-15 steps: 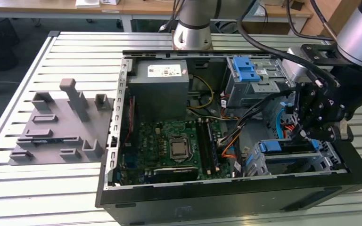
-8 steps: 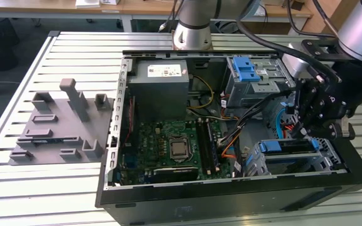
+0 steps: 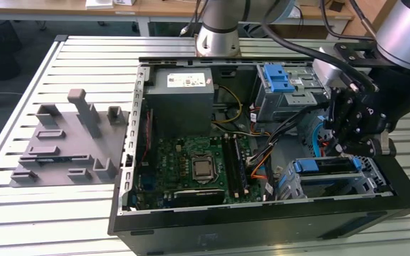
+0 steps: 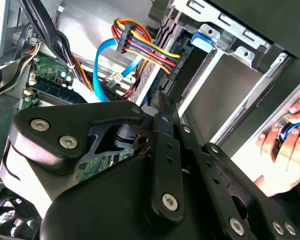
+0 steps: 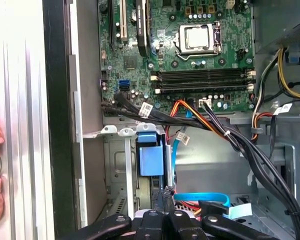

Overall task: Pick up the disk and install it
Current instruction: 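Insert the second disk wire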

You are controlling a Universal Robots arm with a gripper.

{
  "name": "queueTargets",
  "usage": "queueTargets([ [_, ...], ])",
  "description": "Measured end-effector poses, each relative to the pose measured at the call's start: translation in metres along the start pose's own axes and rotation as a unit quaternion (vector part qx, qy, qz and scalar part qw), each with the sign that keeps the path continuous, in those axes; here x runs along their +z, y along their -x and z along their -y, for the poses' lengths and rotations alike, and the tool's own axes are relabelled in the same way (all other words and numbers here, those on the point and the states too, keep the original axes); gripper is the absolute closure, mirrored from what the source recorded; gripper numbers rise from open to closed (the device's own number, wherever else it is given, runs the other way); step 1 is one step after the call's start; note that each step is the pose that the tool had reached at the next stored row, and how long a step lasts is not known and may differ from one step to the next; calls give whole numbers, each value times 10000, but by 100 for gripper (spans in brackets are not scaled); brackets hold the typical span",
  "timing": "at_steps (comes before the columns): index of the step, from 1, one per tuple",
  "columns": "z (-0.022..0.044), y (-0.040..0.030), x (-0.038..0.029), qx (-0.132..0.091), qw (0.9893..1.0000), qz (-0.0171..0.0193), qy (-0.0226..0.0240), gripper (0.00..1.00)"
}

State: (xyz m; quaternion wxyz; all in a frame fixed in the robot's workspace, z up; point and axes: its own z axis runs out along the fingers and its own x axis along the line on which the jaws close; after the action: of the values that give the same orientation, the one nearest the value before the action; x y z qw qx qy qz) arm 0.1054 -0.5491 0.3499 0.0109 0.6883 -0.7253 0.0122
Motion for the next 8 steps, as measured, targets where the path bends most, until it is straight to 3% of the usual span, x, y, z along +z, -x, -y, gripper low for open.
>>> queueTargets([
  [8, -44, -4, -65, 1, 10000, 1, -4, 89],
])
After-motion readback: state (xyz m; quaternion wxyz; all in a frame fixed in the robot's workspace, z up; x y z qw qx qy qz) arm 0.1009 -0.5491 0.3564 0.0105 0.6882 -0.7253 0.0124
